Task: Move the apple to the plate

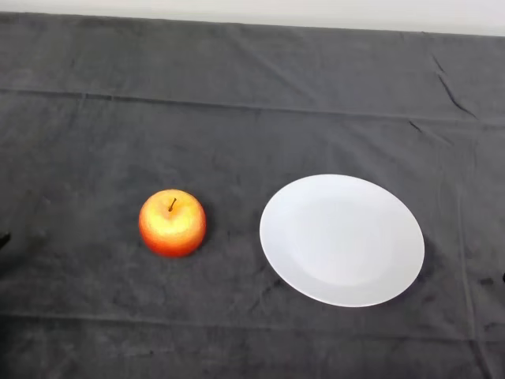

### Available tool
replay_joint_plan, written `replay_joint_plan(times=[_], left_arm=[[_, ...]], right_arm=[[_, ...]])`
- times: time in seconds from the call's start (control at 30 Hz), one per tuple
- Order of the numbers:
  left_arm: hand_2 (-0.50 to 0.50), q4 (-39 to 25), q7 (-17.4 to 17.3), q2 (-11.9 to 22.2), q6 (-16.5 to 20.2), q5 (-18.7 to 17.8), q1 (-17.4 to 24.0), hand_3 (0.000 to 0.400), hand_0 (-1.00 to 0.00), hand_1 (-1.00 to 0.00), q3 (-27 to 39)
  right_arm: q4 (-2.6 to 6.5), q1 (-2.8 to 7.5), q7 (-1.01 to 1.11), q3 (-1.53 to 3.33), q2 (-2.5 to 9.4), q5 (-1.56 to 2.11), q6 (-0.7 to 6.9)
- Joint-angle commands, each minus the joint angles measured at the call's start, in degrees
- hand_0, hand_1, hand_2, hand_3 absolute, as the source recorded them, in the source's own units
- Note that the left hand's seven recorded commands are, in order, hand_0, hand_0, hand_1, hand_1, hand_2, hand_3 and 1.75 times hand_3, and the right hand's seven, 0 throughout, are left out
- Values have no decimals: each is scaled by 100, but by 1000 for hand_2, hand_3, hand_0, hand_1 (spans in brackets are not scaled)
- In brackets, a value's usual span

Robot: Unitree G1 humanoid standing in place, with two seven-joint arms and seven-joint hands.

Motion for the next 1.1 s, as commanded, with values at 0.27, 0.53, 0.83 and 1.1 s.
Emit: replay_joint_plan(times=[0.27, 0.53, 0.83, 1.1], left_arm=[[0, -1596, 141, -387, 788, 398, 553, 0, 0, 0, -572], [0, -2390, 84, -501, 1360, 549, 626, 0, 0, 0, -1061], [0, -2324, -31, -585, 1639, 675, 337, 0, 0, 0, -1522], [0, -1910, -113, -658, 1734, 796, -16, 0, 0, 0, -1884]], right_arm=[[466, 583, -23, -35, 410, 19, 478], [435, 593, -23, -18, 415, 34, 499], [410, 601, -23, 4, 419, 54, 516], [399, 604, -22, 23, 421, 73, 523]])
